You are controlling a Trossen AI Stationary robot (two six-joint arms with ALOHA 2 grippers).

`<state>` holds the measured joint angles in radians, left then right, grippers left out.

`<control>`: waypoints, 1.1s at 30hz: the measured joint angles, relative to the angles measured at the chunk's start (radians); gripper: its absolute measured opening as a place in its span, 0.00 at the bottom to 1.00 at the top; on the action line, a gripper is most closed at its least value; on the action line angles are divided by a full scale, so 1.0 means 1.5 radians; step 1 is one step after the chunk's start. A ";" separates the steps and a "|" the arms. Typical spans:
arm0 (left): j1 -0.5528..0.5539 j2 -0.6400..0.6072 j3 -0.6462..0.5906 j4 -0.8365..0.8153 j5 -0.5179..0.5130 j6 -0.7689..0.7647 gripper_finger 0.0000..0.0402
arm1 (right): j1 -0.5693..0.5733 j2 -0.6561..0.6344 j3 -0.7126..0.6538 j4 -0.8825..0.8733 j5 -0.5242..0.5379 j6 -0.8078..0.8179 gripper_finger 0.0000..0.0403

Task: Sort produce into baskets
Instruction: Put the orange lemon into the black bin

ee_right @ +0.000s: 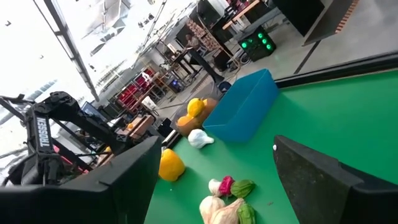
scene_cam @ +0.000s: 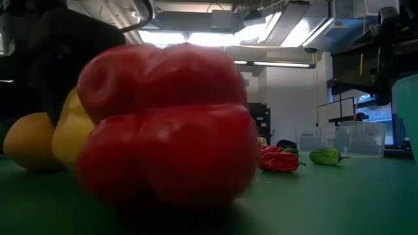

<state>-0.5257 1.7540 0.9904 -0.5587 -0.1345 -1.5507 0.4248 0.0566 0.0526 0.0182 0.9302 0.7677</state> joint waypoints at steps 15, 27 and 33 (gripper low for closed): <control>-0.005 -0.006 -0.001 -0.005 0.020 0.009 0.63 | 0.000 0.000 0.000 0.000 0.000 0.026 0.75; 0.069 -0.140 -0.002 -0.071 0.008 0.005 0.63 | 0.000 0.000 0.000 -0.001 0.000 0.026 0.75; 0.187 -0.247 -0.001 -0.178 -0.100 0.041 0.63 | 0.000 0.000 0.000 -0.017 0.001 0.026 0.75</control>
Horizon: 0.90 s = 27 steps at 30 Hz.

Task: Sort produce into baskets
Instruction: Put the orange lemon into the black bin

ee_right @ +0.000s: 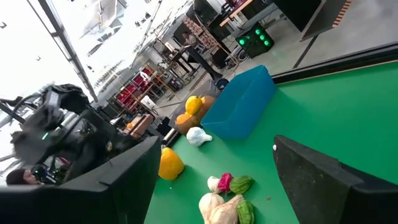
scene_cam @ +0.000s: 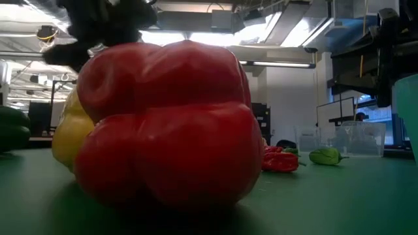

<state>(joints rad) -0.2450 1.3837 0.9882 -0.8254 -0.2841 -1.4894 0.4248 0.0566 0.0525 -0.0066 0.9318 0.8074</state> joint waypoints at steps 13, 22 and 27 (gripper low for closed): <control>0.402 -0.154 0.000 -0.086 -0.223 0.207 0.63 | 0.000 0.000 0.000 -0.019 0.002 0.000 0.75; 0.630 -0.153 0.000 -0.083 -0.204 0.388 0.63 | 0.000 0.000 0.001 -0.029 0.011 -0.001 0.75; 0.699 -0.153 0.000 -0.029 -0.152 0.475 0.64 | 0.000 0.000 0.002 -0.031 0.030 -0.001 0.75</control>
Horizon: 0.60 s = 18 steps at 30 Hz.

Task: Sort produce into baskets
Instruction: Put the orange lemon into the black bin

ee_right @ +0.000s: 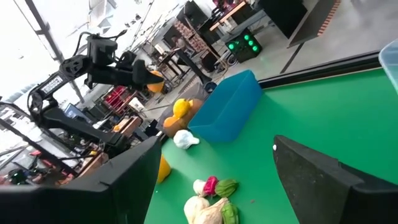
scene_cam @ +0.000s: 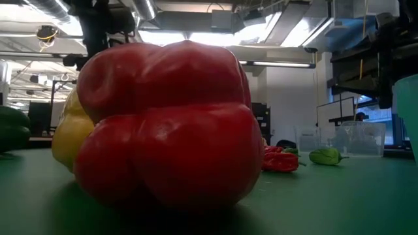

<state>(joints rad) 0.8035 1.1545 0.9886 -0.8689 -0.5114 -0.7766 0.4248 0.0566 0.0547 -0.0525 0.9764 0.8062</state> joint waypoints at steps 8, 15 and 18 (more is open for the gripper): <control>0.037 0.035 0.000 0.107 0.039 0.051 0.64 | 0.000 0.000 0.000 0.000 0.003 -0.001 0.75; 0.048 0.135 0.000 0.128 0.032 0.020 0.64 | 0.000 0.000 -0.001 -0.001 0.038 0.027 0.75; 0.051 0.169 0.000 0.146 0.024 0.029 0.64 | 0.000 0.000 -0.001 -0.002 0.055 0.035 0.75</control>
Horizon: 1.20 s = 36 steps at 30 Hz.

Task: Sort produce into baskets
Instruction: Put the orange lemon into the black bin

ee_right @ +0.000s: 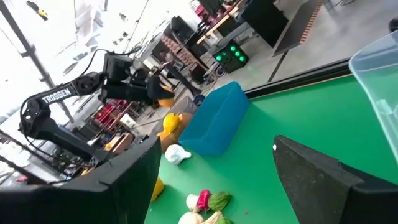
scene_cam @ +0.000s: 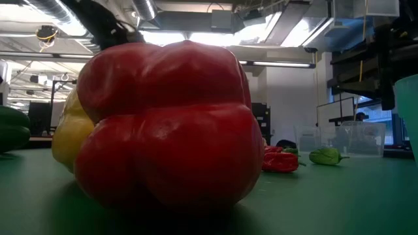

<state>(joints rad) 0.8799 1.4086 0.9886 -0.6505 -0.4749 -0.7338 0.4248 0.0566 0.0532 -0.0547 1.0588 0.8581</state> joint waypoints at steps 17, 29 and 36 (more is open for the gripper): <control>0.020 0.090 0.000 0.019 0.074 0.047 0.68 | 0.000 0.000 0.000 0.000 0.005 0.000 0.75; 0.034 0.089 0.000 0.022 0.111 0.027 0.77 | 0.000 0.000 0.000 0.000 0.005 -0.002 0.75; 0.034 0.087 0.003 0.019 0.123 0.035 0.77 | 0.000 0.000 0.000 0.000 0.005 -0.002 0.75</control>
<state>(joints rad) 0.9302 1.5393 0.9925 -0.6225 -0.2908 -0.6810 0.4251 0.0566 0.0528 -0.0551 1.0661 0.8555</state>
